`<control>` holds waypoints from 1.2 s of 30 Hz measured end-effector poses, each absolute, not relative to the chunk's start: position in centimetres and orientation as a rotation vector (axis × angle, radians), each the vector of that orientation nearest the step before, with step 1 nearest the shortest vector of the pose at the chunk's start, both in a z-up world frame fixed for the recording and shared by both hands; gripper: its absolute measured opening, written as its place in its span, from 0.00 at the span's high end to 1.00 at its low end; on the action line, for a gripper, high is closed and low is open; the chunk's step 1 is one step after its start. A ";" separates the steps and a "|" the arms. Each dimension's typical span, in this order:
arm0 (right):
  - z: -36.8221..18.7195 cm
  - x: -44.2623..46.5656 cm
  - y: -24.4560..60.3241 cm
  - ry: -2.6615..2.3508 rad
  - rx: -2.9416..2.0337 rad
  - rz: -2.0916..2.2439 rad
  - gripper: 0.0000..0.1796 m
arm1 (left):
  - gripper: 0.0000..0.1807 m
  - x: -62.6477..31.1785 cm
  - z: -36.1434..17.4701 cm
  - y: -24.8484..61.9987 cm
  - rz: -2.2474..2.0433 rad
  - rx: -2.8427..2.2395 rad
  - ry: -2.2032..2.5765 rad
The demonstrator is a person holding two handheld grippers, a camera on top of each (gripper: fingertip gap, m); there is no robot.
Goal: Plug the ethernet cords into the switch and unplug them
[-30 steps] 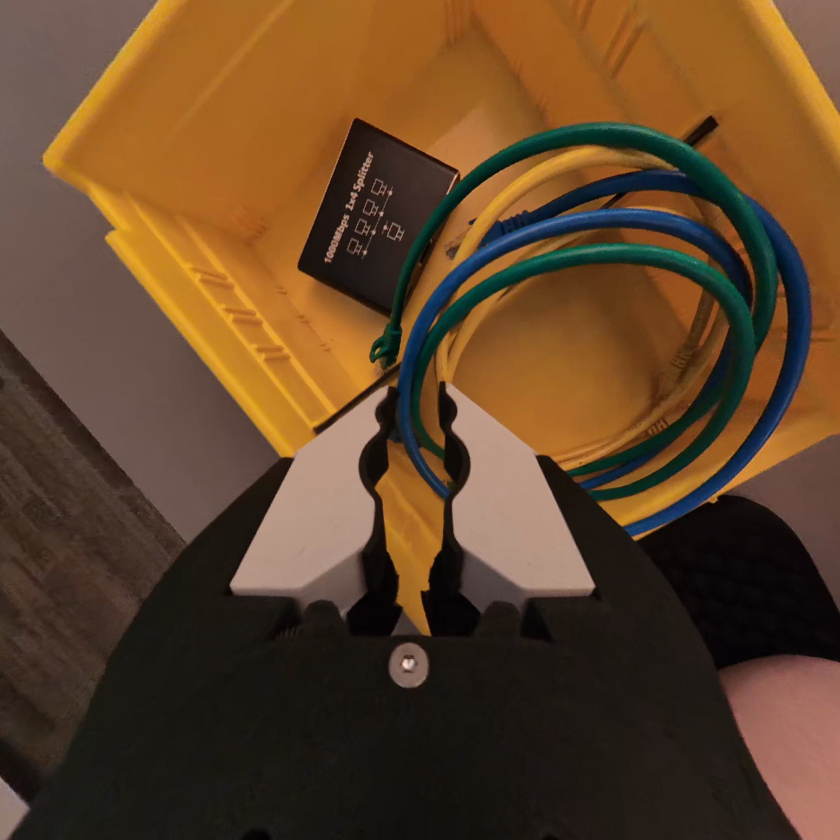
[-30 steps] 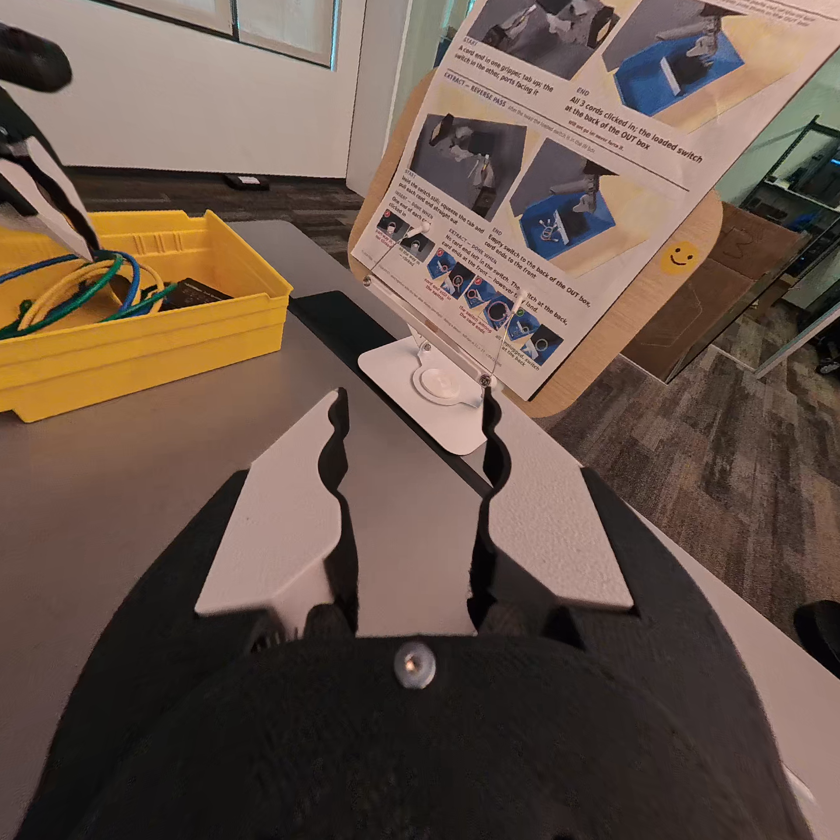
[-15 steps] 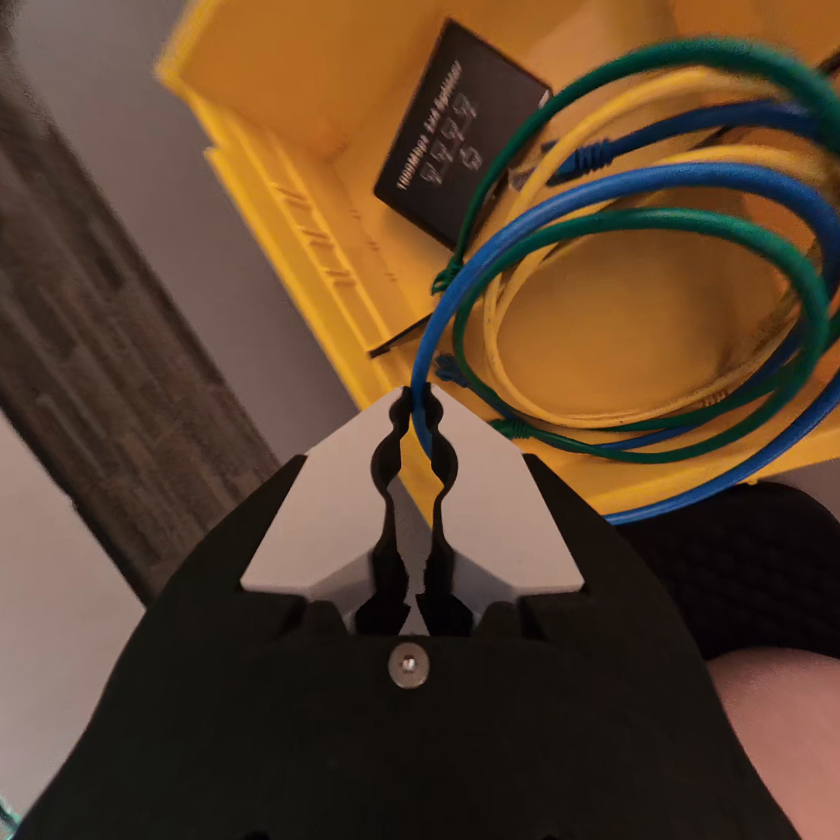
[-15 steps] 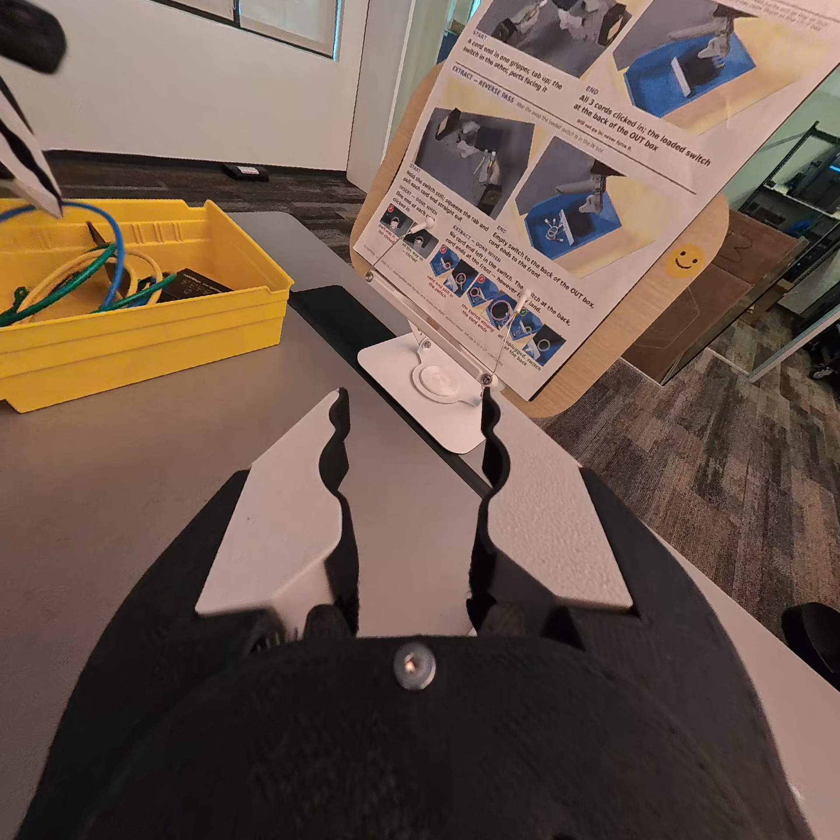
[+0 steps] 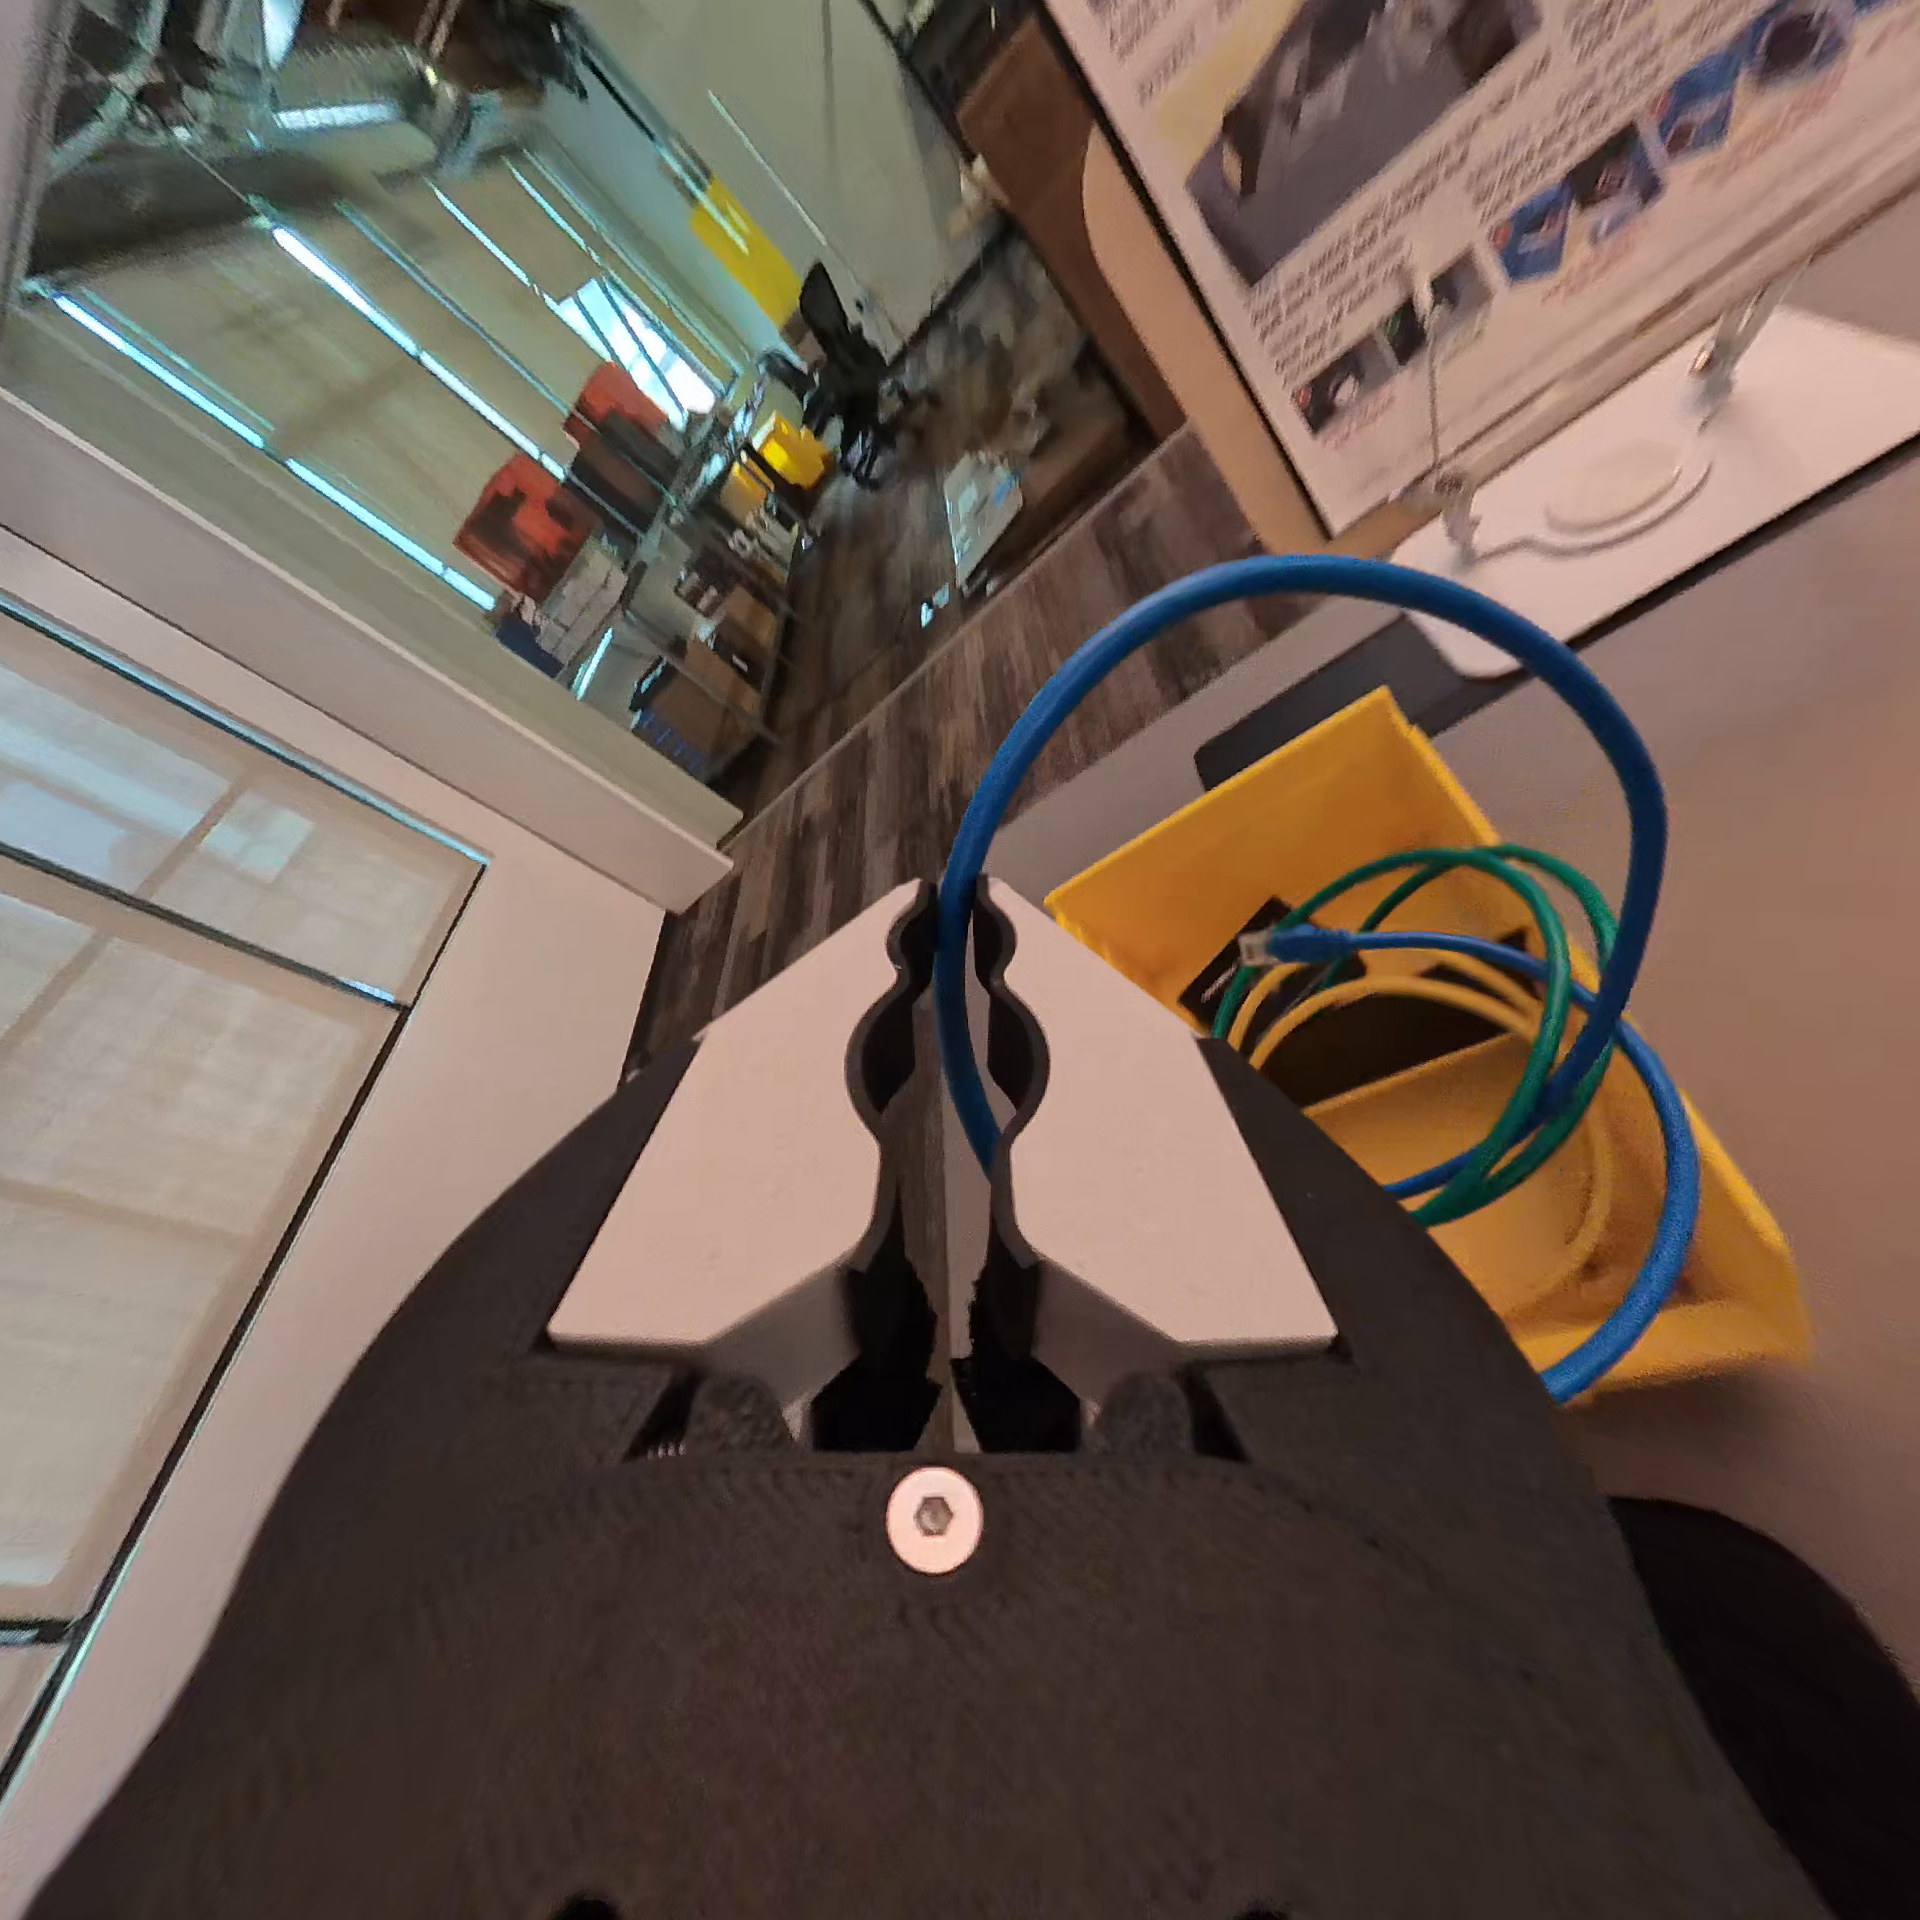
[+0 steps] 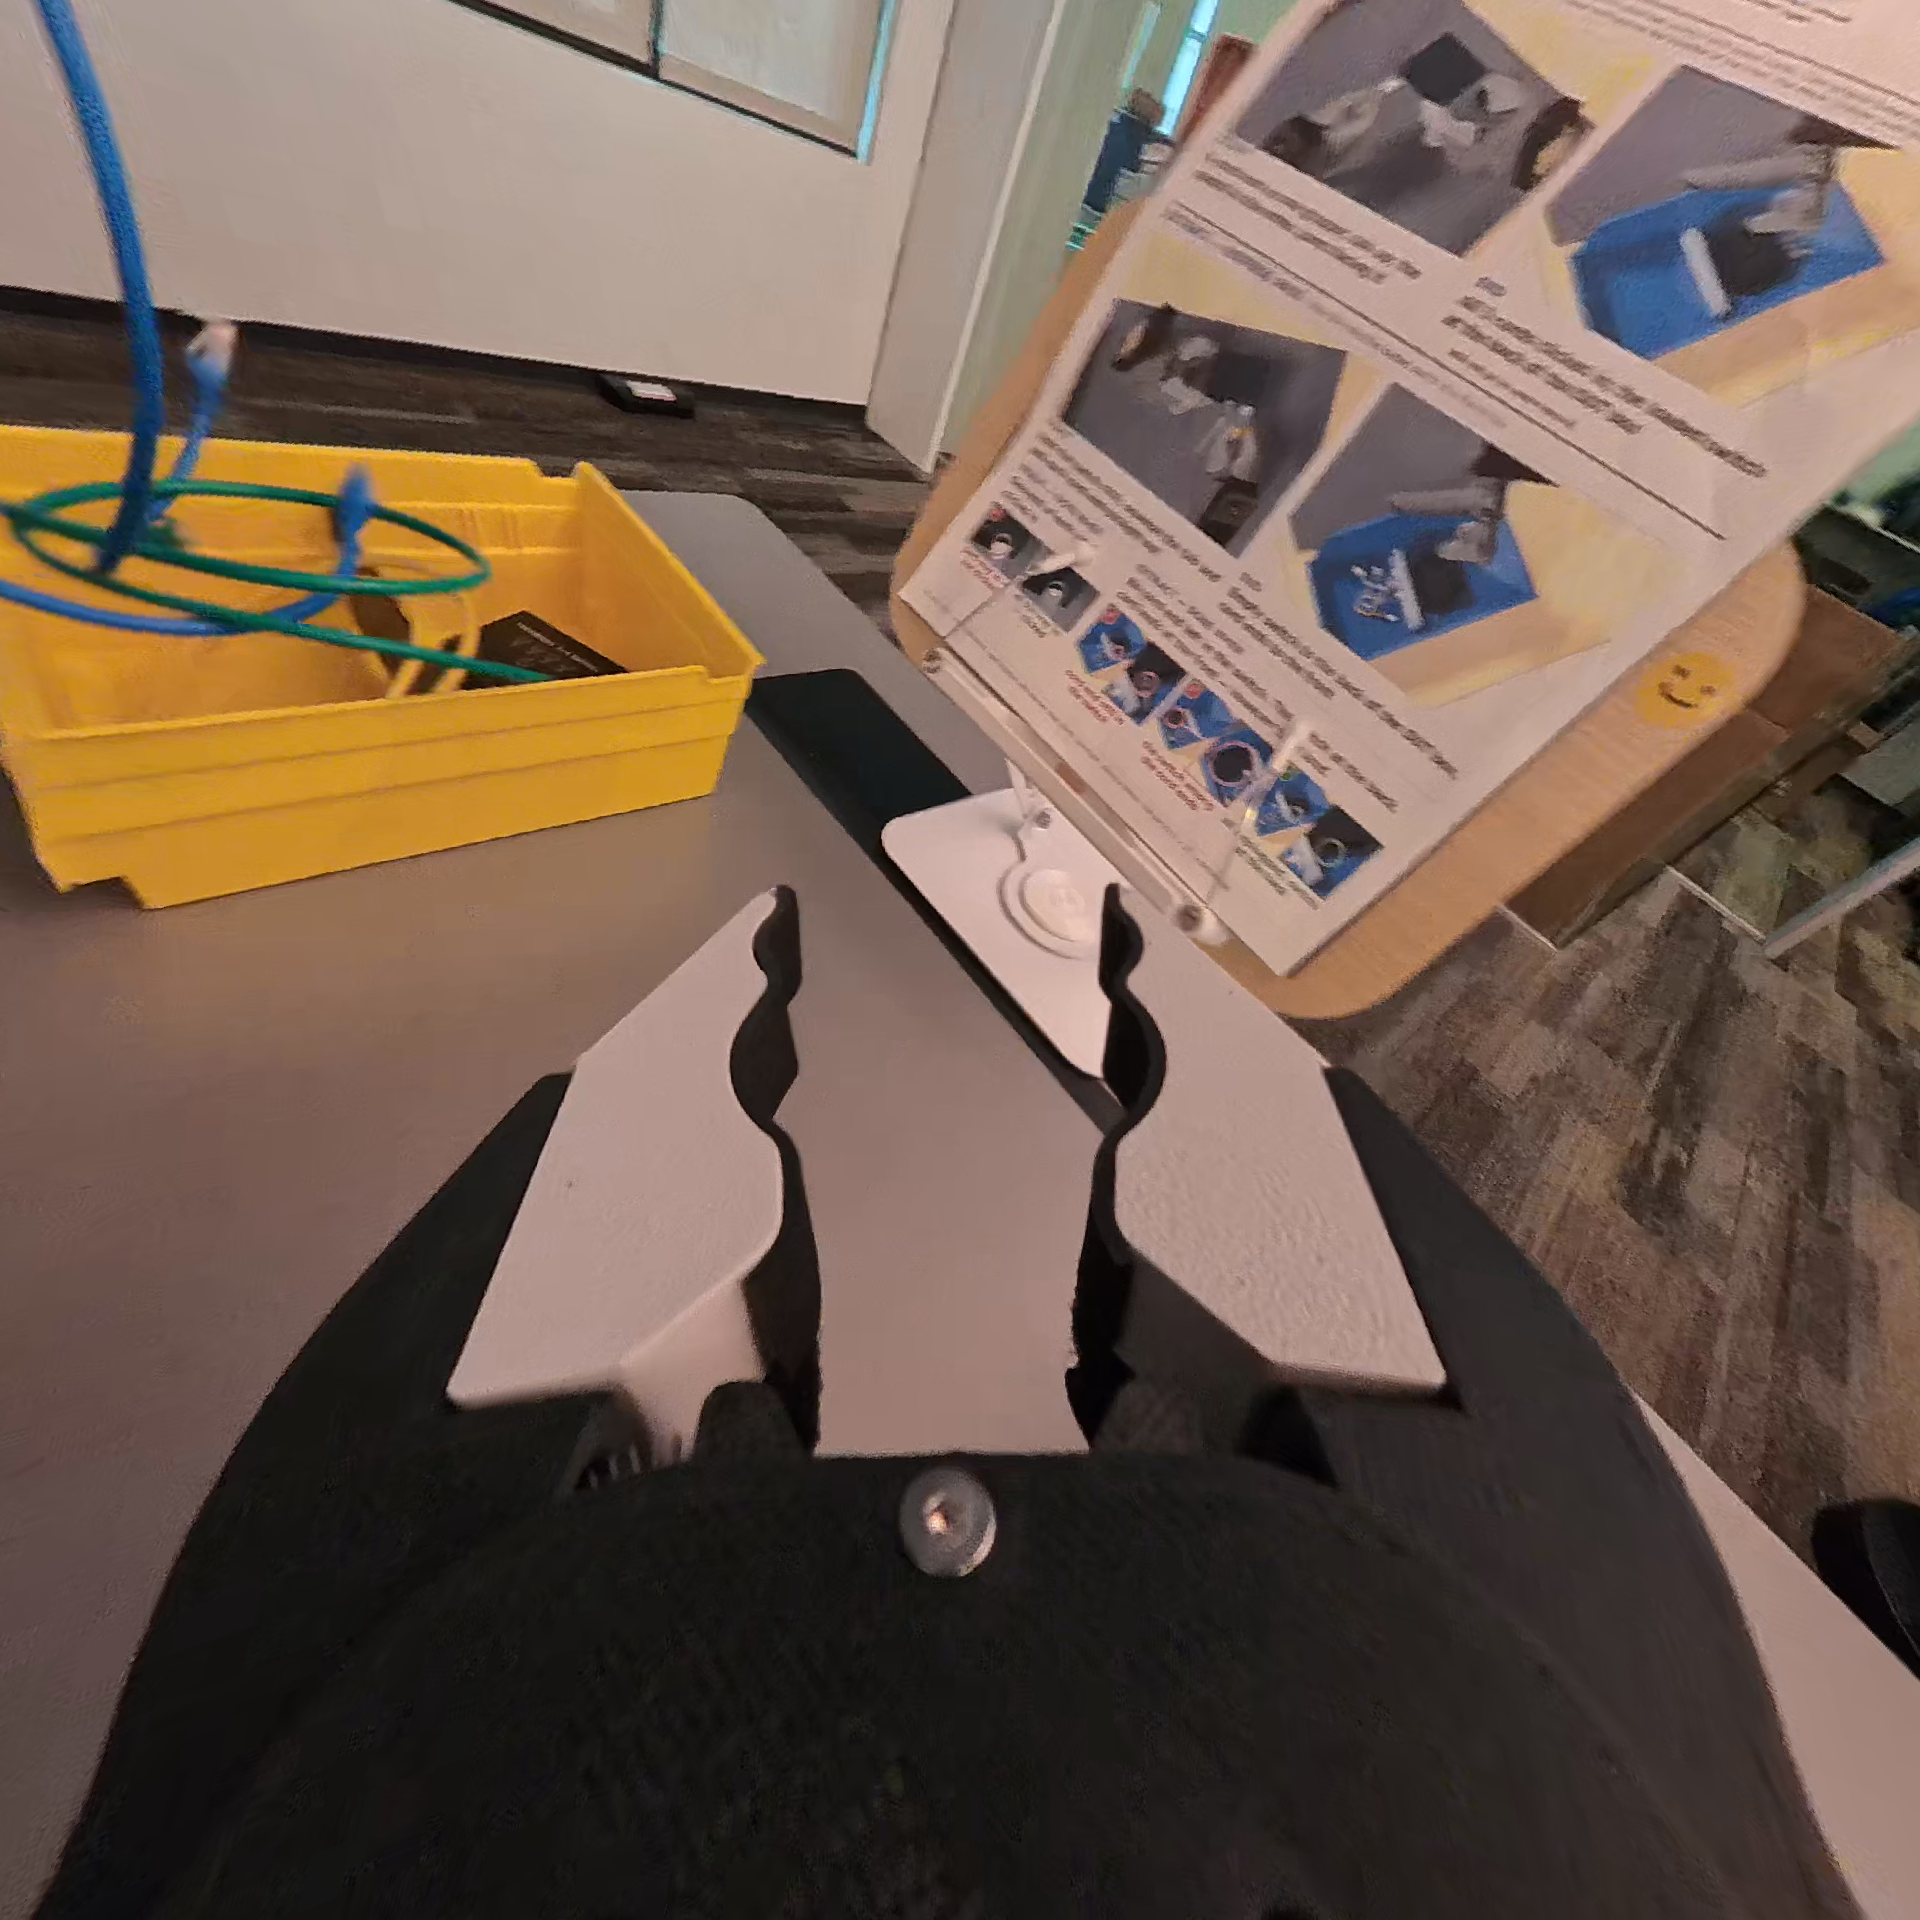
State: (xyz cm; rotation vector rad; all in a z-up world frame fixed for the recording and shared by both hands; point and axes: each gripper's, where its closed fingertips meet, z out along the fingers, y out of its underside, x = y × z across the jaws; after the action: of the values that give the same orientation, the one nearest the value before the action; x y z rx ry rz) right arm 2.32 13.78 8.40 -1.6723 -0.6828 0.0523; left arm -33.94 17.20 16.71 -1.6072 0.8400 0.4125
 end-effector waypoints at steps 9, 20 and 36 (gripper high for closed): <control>5.7 -10.8 10.0 -1.086 -1.485 0.264 0.63 | 0.97 -32.2 21.8 14.0 0.168 -1.354 0.710; 1.6 -16.6 14.5 -1.142 -1.255 -0.079 0.62 | 0.97 -28.6 21.9 11.5 0.066 -1.264 0.844; 2.5 -17.1 13.7 -1.286 -1.041 -0.352 0.97 | 0.96 -24.9 18.6 12.9 -0.077 -1.386 0.902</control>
State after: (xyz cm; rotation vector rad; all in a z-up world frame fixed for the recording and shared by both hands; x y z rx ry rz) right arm -17.05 13.73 2.55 -1.0411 -1.2857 -0.3516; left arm -24.86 12.87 18.65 -1.3862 0.9023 -0.0775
